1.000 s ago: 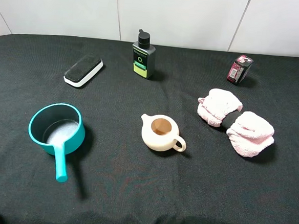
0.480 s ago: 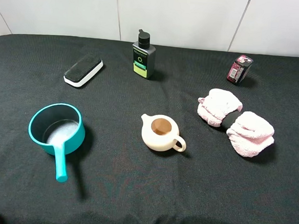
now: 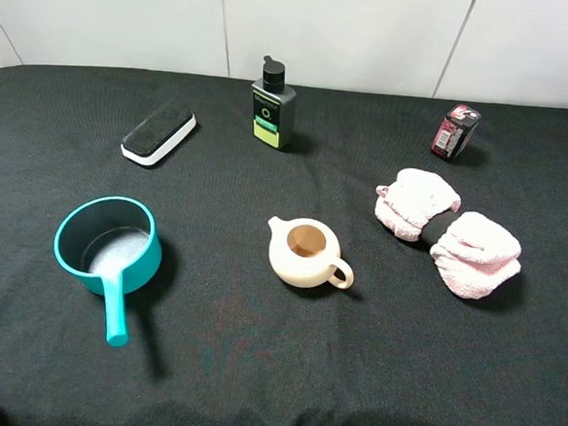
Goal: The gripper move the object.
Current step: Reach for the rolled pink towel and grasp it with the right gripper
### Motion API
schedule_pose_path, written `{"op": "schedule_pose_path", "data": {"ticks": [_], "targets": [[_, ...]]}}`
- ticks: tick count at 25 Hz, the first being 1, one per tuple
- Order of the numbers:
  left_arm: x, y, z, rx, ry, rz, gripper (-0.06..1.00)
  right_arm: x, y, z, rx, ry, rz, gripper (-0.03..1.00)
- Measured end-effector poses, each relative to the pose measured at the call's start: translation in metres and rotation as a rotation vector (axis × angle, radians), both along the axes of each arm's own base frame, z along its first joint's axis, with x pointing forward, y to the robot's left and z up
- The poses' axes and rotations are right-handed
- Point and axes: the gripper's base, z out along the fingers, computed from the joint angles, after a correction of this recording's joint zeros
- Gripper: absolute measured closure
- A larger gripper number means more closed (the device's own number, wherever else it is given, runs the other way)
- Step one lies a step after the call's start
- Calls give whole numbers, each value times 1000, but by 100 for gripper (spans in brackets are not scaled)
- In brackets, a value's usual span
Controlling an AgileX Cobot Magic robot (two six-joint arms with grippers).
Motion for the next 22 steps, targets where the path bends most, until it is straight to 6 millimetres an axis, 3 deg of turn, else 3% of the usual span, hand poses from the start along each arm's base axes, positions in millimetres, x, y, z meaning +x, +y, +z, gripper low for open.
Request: {"op": "schedule_pose_path", "data": {"ticks": [22], "targets": [[0,0,0,0,0,0,13,3,-1,0,-16,22,-10,27]]}}
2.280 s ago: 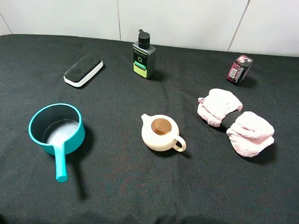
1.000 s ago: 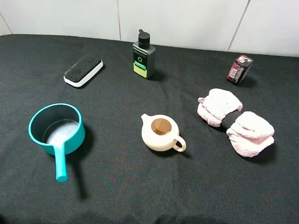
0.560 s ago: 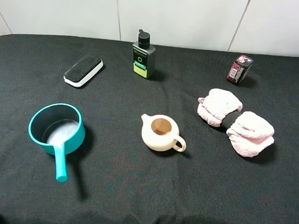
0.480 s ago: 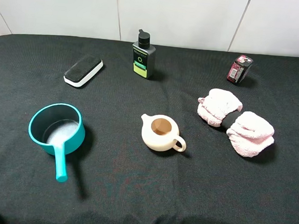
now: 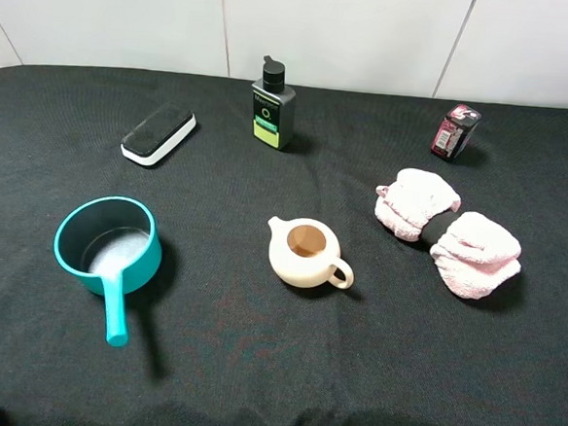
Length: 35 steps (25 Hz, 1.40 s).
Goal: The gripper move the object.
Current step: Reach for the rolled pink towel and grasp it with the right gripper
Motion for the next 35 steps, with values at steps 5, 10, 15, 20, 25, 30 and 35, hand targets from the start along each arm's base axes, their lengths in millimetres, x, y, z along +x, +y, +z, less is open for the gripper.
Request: {"op": "schedule_pose_path", "data": {"ticks": [5,10,15,20,25,30,35], "targets": [[0,0,0,0,0,0,13,23,0,6,-34,136,18,27],[0,0,0,0,0,0,13,52,0,21,-73,256,48,27],[0,0,0,0,0,0,13,88,0,33,-115,348,89,27],[0,0,0,0,0,0,13,129,1,37,-147,471,139,27],[0,0,0,0,0,0,13,169,3,37,-158,561,197,27],[0,0,0,0,0,0,13,205,4,24,-178,659,247,27],[0,0,0,0,0,0,13,232,5,4,-160,738,273,27]]}}
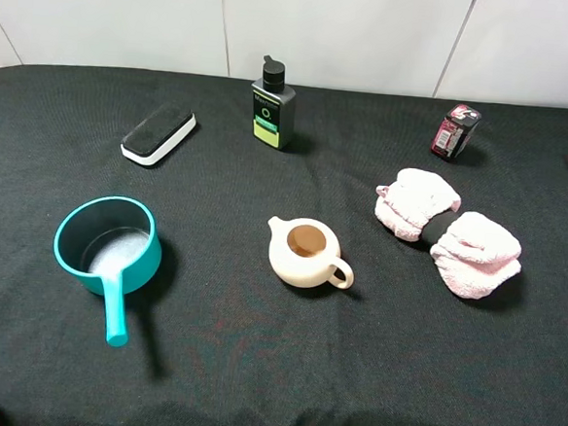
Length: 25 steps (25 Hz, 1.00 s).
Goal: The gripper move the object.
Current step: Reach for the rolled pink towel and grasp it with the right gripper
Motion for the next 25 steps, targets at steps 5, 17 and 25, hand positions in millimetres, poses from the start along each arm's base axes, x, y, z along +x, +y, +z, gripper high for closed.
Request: {"op": "schedule_pose_path", "data": {"ticks": [5,17,25], "targets": [[0,0,0,0,0,0,13,16,4,-19,34,55,27,27],[0,0,0,0,0,0,13,31,20,-51,43,175,105,27],[0,0,0,0,0,0,13,34,23,-70,82,214,109,27]]}}
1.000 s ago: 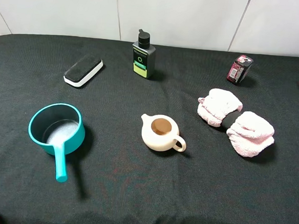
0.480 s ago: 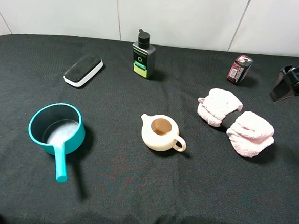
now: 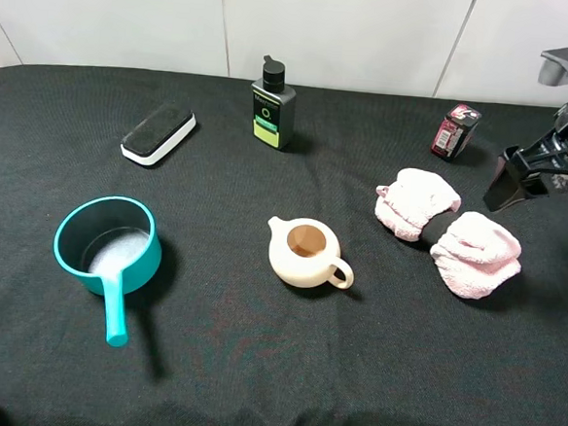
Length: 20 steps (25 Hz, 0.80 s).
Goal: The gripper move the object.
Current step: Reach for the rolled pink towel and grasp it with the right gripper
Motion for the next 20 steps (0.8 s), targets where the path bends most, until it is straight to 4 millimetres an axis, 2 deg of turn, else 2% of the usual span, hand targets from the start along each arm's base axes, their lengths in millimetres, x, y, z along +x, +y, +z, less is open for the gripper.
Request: {"op": "schedule_pose_path", "data": {"ticks": [7,12,20], "targets": [[0,0,0,0,0,0,13,-1,4,-6,14,-14,8,27],[0,0,0,0,0,0,13,0,23,-8,15,-31,63,27],[0,0,0,1,-1,0,13,4,39,-29,12,35,85,27]]}}
